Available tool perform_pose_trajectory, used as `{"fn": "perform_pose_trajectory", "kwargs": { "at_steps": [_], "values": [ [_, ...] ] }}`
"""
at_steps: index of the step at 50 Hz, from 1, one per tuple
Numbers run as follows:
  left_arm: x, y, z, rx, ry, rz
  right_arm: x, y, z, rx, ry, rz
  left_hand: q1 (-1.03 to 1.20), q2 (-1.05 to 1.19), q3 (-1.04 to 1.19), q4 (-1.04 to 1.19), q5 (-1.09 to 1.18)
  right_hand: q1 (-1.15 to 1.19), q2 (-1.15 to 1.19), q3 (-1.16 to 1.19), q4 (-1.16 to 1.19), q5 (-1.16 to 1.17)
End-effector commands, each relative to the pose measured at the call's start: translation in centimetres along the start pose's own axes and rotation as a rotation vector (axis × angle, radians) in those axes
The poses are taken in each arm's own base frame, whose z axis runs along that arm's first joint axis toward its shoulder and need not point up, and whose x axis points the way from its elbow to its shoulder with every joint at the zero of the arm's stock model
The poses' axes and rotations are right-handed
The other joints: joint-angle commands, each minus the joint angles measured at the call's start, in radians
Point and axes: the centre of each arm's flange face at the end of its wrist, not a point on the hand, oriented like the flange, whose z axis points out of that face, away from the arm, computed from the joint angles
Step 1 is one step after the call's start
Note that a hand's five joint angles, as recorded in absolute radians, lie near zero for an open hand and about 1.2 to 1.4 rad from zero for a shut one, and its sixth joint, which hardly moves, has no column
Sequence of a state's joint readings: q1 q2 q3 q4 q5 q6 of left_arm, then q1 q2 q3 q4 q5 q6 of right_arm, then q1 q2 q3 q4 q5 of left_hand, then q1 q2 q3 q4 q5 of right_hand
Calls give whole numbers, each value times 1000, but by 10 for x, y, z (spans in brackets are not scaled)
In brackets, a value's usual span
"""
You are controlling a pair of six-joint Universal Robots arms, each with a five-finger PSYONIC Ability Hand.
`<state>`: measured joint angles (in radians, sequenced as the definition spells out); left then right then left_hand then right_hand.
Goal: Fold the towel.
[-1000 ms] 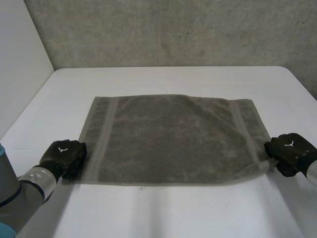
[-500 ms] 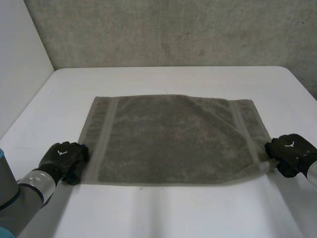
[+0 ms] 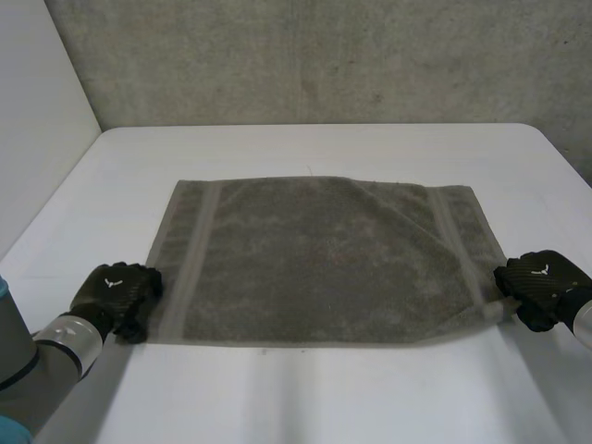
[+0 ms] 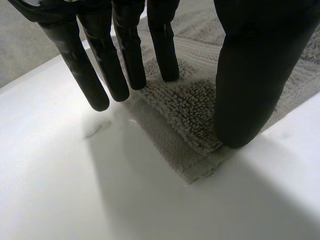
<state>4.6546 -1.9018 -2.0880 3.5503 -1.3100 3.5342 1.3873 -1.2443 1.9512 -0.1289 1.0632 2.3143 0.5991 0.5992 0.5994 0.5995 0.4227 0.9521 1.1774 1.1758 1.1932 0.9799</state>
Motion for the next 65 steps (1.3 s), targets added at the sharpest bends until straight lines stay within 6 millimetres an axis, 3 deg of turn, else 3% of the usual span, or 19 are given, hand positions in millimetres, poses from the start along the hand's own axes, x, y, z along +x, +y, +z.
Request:
{"fn": "perform_pose_trajectory", "kwargs": {
  "at_steps": [1, 6, 11, 28, 34, 43, 50, 54, 56, 61, 65],
  "values": [
    [0, 4, 7, -16, 6, 28, 0, 1, 0, -2, 0, 0, 119, 119, 119, 119, 121, 444, 219, 220, 203, 242],
    [-1, 4, 8, -12, 4, 29, 0, 0, 0, -1, 1, -1, 231, 231, 231, 230, 233, 444, 219, 220, 203, 242],
    [-2, -1, 10, 21, -7, 41, 0, 0, 0, -1, 1, -1, 512, 512, 512, 512, 514, 444, 219, 220, 203, 242],
    [2, -12, -4, 61, -12, 46, 0, 0, 0, -1, 2, -13, 551, 551, 551, 550, 553, 444, 219, 220, 203, 242],
    [0, -10, -3, 52, -18, 43, 0, 1, 0, -5, 2, -11, 796, 796, 796, 796, 798, 444, 219, 220, 203, 242],
    [3, -7, -9, 24, -6, 46, -1, -1, -4, -17, -8, -41, 797, 797, 797, 797, 799, 444, 219, 220, 203, 242],
    [5, -17, -35, -12, 3, 35, 10, -20, -36, -96, -56, -78, 797, 797, 797, 797, 799, 444, 219, 220, 203, 242],
    [4, -27, -61, -51, 5, 20, 18, -15, -50, -185, -103, -51, 797, 797, 797, 797, 799, 444, 219, 220, 203, 242],
    [2, -30, -71, -71, 0, 11, 17, -14, -70, -265, -183, -61, 797, 797, 797, 797, 799, 444, 219, 220, 203, 242],
    [2, -37, -97, -140, 10, 25, 24, -9, -96, -349, -265, -122, 797, 797, 797, 797, 799, 444, 219, 220, 203, 242],
    [1, -39, -106, -177, 20, 50, 38, -12, -99, -335, -218, -148, 797, 797, 797, 797, 799, 444, 219, 220, 203, 242]
  ]
}}
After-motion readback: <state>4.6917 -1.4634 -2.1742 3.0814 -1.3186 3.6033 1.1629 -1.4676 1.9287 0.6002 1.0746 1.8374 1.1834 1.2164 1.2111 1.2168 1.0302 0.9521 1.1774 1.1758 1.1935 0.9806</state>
